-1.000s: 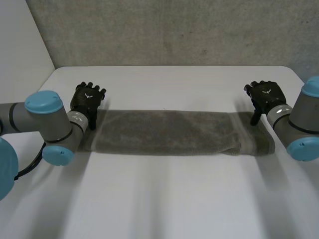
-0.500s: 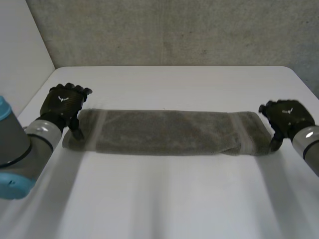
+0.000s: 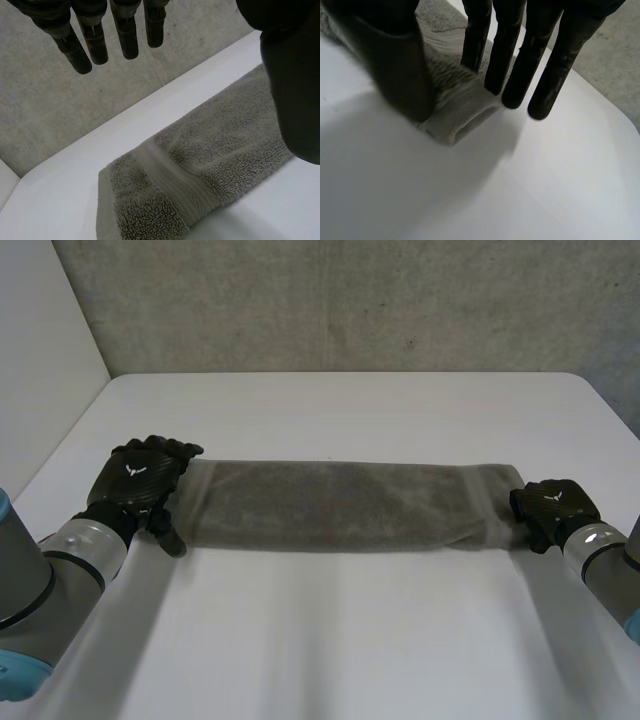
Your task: Fold the towel.
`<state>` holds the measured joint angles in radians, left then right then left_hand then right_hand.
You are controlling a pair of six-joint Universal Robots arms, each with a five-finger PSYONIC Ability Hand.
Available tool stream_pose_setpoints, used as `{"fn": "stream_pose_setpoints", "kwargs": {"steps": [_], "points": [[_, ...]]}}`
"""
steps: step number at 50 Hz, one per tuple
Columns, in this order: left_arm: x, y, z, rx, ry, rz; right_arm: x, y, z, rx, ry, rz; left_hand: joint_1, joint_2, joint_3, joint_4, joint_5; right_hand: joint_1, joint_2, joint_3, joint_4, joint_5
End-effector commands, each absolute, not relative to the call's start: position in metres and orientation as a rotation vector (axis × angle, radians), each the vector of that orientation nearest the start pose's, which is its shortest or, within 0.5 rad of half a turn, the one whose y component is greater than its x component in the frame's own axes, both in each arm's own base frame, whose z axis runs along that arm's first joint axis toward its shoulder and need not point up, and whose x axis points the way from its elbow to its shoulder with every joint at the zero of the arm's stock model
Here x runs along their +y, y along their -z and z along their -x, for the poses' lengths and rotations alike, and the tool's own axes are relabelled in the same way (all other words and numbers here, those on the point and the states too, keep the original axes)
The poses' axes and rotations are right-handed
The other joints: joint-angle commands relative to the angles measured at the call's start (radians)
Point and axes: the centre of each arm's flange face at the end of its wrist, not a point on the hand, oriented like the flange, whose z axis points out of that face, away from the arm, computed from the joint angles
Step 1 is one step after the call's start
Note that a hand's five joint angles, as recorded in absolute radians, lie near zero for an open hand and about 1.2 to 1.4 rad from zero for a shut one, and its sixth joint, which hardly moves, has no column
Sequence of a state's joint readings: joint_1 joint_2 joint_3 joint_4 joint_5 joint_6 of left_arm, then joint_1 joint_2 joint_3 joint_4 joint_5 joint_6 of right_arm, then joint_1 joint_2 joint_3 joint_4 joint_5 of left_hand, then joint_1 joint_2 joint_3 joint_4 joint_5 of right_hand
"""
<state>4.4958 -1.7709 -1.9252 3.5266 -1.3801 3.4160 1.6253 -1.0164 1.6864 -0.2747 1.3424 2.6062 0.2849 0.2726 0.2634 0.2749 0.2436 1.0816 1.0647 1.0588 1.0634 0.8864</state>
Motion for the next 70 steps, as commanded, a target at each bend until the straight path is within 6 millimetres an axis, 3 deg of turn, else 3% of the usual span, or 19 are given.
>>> {"fn": "stream_pose_setpoints", "kwargs": {"steps": [1, 13, 20, 24, 26, 32, 35, 36, 38, 41, 43, 46, 51, 55, 57, 59, 60, 65, 70], "points": [[-0.265, -0.177, 0.211, 2.356, 2.092, -0.797, -0.342, -0.119, -0.166, 2.498, 1.847, 0.949, -0.06, -0.047, -0.038, -0.05, -0.193, 0.315, 0.332, 0.337, 0.333, 0.335], [-0.266, -0.18, 0.208, 2.347, 2.098, -0.784, -0.377, -0.164, -0.107, 2.61, 2.1, 0.763, -0.063, -0.05, -0.041, -0.053, -0.196, 0.315, 0.332, 0.337, 0.333, 0.335], [-0.268, -0.187, 0.205, 2.318, 2.118, -0.764, -0.403, -0.175, -0.061, 2.8, 2.09, 0.947, -0.074, -0.062, -0.053, -0.064, -0.208, 0.315, 0.332, 0.337, 0.333, 0.335], [-0.27, -0.191, 0.203, 2.299, 2.132, -0.749, -0.409, -0.18, -0.064, 2.802, 2.096, 1.074, -0.077, -0.065, -0.056, -0.067, -0.211, 0.315, 0.332, 0.337, 0.333, 0.335], [-0.271, -0.194, 0.202, 2.29, 2.143, -0.744, -0.411, -0.187, -0.071, 2.77, 2.121, 1.084, -0.083, -0.071, -0.062, -0.073, -0.216, 0.315, 0.332, 0.337, 0.333, 0.335], [-0.275, -0.202, 0.204, 2.255, 2.177, -0.739, -0.396, -0.24, -0.154, 2.417, 2.329, 1.052, -0.095, -0.083, -0.073, -0.085, -0.228, 0.315, 0.332, 0.337, 0.333, 0.335], [-0.28, -0.211, 0.205, 2.222, 2.206, -0.733, -0.351, -0.263, -0.249, 2.081, 2.376, 1.185, -0.095, -0.083, -0.073, -0.085, -0.228, 0.315, 0.332, 0.337, 0.333, 0.335], [-0.28, -0.211, 0.205, 2.222, 2.206, -0.733, -0.351, -0.263, -0.249, 2.08, 2.376, 1.185, -0.095, -0.083, -0.073, -0.085, -0.228, 0.315, 0.332, 0.337, 0.333, 0.335], [-0.282, -0.217, 0.208, 2.203, 2.233, -0.736, -0.317, -0.261, -0.303, 1.876, 2.383, 1.272, -0.092, -0.08, -0.07, -0.082, -0.225, 0.315, 0.332, 0.337, 0.333, 0.335], [-0.283, -0.219, 0.209, 2.195, 2.245, -0.734, -0.299, -0.252, -0.331, 1.782, 2.363, 1.313, -0.095, -0.083, -0.073, -0.085, -0.228, 0.315, 0.332, 0.337, 0.333, 0.335], [-0.285, -0.222, 0.211, 2.192, 2.265, -0.724, -0.266, -0.23, -0.374, 1.632, 2.318, 1.385, -0.092, -0.08, -0.07, -0.082, -0.225, 0.315, 0.332, 0.337, 0.333, 0.335], [-0.285, -0.223, 0.213, 2.205, 2.28, -0.716, -0.241, -0.198, -0.402, 1.574, 2.232, 1.471, -0.092, -0.08, -0.07, -0.082, -0.225, 0.315, 0.332, 0.337, 0.333, 0.335], [-0.281, -0.22, 0.22, 2.228, 2.285, -0.741, -0.218, -0.151, -0.42, 1.567, 2.103, 1.616, -0.089, -0.077, -0.068, -0.079, -0.222, 0.315, 0.332, 0.337, 0.333, 0.335], [-0.277, -0.214, 0.227, 2.254, 2.273, -0.769, -0.215, -0.138, -0.42, 1.577, 2.058, 1.643, -0.089, -0.077, -0.068, -0.079, -0.222, 0.275, 0.291, 0.297, 0.293, 0.295], [-0.276, -0.21, 0.229, 2.266, 2.265, -0.778, -0.214, -0.136, -0.42, 1.583, 2.048, 1.641, -0.089, -0.077, -0.068, -0.079, -0.222, 0.049, 0.065, 0.071, 0.067, 0.069], [-0.276, -0.205, 0.23, 2.282, 2.25, -0.785, -0.217, -0.136, -0.415, 1.618, 2.028, 1.599, -0.089, -0.077, -0.068, -0.079, -0.222, -0.851, -0.834, -0.828, -0.832, -0.83], [-0.276, -0.205, 0.23, 2.282, 2.25, -0.785, -0.217, -0.136, -0.415, 1.618, 2.028, 1.598, -0.089, -0.077, -0.068, -0.079, -0.222, -0.856, -0.839, -0.833, -0.837, -0.835], [-0.277, -0.204, 0.234, 2.285, 2.246, -0.788, -0.217, -0.181, -0.404, 1.619, 2.079, 1.423, -0.089, -0.077, -0.068, -0.079, -0.222, -0.907, -0.89, -0.884, -0.889, -0.886], [-0.276, -0.204, 0.241, 2.28, 2.26, -0.81, -0.255, -0.231, -0.345, 1.749, 2.142, 1.095, -0.086, -0.074, -0.065, -0.076, -0.219, -0.907, -0.89, -0.884, -0.889, -0.886]]}}
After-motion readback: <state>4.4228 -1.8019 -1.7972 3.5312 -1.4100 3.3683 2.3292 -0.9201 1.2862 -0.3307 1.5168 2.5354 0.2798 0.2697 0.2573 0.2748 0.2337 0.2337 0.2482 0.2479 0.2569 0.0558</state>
